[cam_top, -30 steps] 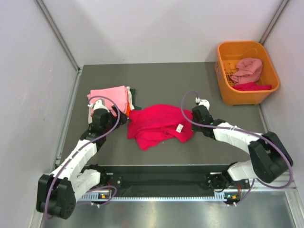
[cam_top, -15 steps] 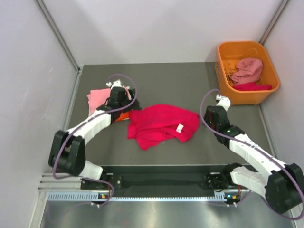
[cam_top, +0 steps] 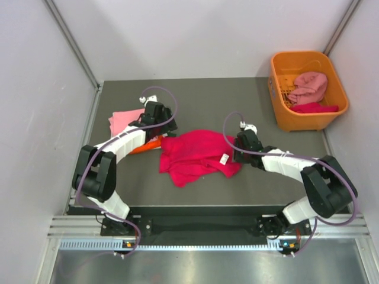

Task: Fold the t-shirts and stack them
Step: Flatten the tshirt out

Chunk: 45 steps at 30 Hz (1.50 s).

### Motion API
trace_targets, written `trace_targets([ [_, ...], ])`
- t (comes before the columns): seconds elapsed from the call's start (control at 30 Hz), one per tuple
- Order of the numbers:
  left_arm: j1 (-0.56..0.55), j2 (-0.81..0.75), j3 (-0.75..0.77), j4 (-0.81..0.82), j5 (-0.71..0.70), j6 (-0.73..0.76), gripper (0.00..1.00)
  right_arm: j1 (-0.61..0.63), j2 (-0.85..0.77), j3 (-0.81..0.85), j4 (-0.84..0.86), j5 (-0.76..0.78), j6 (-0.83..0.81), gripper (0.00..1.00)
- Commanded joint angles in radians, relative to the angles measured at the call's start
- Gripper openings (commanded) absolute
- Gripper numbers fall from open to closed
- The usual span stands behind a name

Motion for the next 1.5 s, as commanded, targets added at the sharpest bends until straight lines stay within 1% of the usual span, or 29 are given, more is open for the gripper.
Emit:
trace_targets([
  [0.0, -0.005, -0.064, 0.048, -0.003, -0.010, 0.026, 0.86, 0.002, 0.003, 0.009, -0.003, 0.025, 0.013, 0.14],
  [0.03, -0.003, -0.064, 0.048, -0.003, -0.001, 0.029, 0.85, -0.011, -0.026, 0.006, -0.009, 0.052, 0.013, 0.04],
  [0.07, -0.006, -0.064, 0.049, -0.003, 0.007, 0.029, 0.86, -0.024, -0.046, -0.003, -0.016, 0.065, 0.021, 0.00],
  [0.13, -0.008, -0.055, 0.048, 0.017, 0.027, 0.035, 0.86, -0.073, -0.124, -0.034, -0.013, 0.059, 0.030, 0.00],
  [0.17, -0.012, -0.049, 0.048, 0.022, 0.027, 0.038, 0.86, -0.082, -0.150, -0.037, -0.025, 0.080, 0.036, 0.00],
  [0.27, -0.028, 0.003, 0.064, 0.022, 0.013, 0.043, 0.85, -0.117, -0.274, -0.060, -0.085, 0.196, 0.047, 0.00],
  [0.37, -0.043, 0.045, 0.092, 0.022, 0.010, 0.045, 0.83, -0.148, -0.405, -0.102, -0.098, 0.328, 0.055, 0.00],
  [0.4, -0.046, 0.075, 0.112, 0.023, 0.021, 0.043, 0.82, -0.183, -0.432, -0.122, -0.106, 0.339, 0.064, 0.00],
  [0.43, -0.049, 0.091, 0.123, 0.023, 0.024, 0.046, 0.81, -0.191, -0.492, -0.137, -0.091, 0.326, 0.053, 0.00],
  [0.53, -0.061, 0.151, 0.164, 0.022, 0.021, 0.046, 0.81, -0.193, -0.586, -0.203, -0.024, 0.323, 0.029, 0.00],
  [0.67, -0.062, 0.258, 0.227, 0.011, 0.026, 0.049, 0.81, -0.191, -0.583, -0.261, 0.064, 0.274, 0.021, 0.00],
  [0.73, -0.061, 0.298, 0.275, -0.009, 0.021, 0.054, 0.78, -0.193, -0.554, -0.258, 0.070, 0.251, 0.017, 0.00],
  [0.77, -0.061, 0.336, 0.290, -0.016, 0.027, 0.057, 0.74, -0.191, -0.546, -0.252, 0.067, 0.246, 0.003, 0.00],
  [0.8, -0.061, 0.356, 0.328, -0.030, 0.029, 0.060, 0.73, -0.191, -0.540, -0.254, 0.078, 0.243, 0.003, 0.00],
  [0.93, -0.049, 0.430, 0.382, -0.096, -0.004, 0.037, 0.73, -0.190, -0.543, -0.264, 0.090, 0.224, 0.001, 0.00],
  [1.07, 0.032, 0.447, 0.341, -0.072, 0.088, -0.001, 0.73, -0.191, -0.569, -0.286, 0.116, 0.226, 0.003, 0.00],
  [1.13, 0.056, 0.439, 0.312, -0.061, 0.098, -0.001, 0.73, -0.190, -0.566, -0.286, 0.118, 0.226, 0.004, 0.00],
  [1.23, 0.127, 0.421, 0.270, -0.070, 0.095, -0.003, 0.74, -0.190, -0.552, -0.278, 0.116, 0.227, 0.004, 0.00],
  [1.27, 0.177, 0.401, 0.255, -0.069, 0.101, -0.006, 0.74, -0.190, -0.549, -0.278, 0.113, 0.229, 0.004, 0.00],
  [1.33, 0.233, 0.370, 0.186, -0.038, 0.115, -0.006, 0.74, -0.190, -0.539, -0.274, 0.115, 0.229, 0.004, 0.00],
  [1.4, 0.337, 0.311, 0.120, -0.001, 0.122, 0.009, 0.74, -0.190, -0.526, -0.266, 0.113, 0.229, 0.006, 0.00],
  [1.43, 0.337, 0.310, 0.108, 0.002, 0.121, 0.017, 0.74, -0.190, -0.523, -0.264, 0.112, 0.229, 0.004, 0.00],
  [1.47, 0.377, 0.300, 0.101, 0.000, 0.115, 0.020, 0.75, -0.191, -0.522, -0.263, 0.110, 0.229, 0.006, 0.00],
])
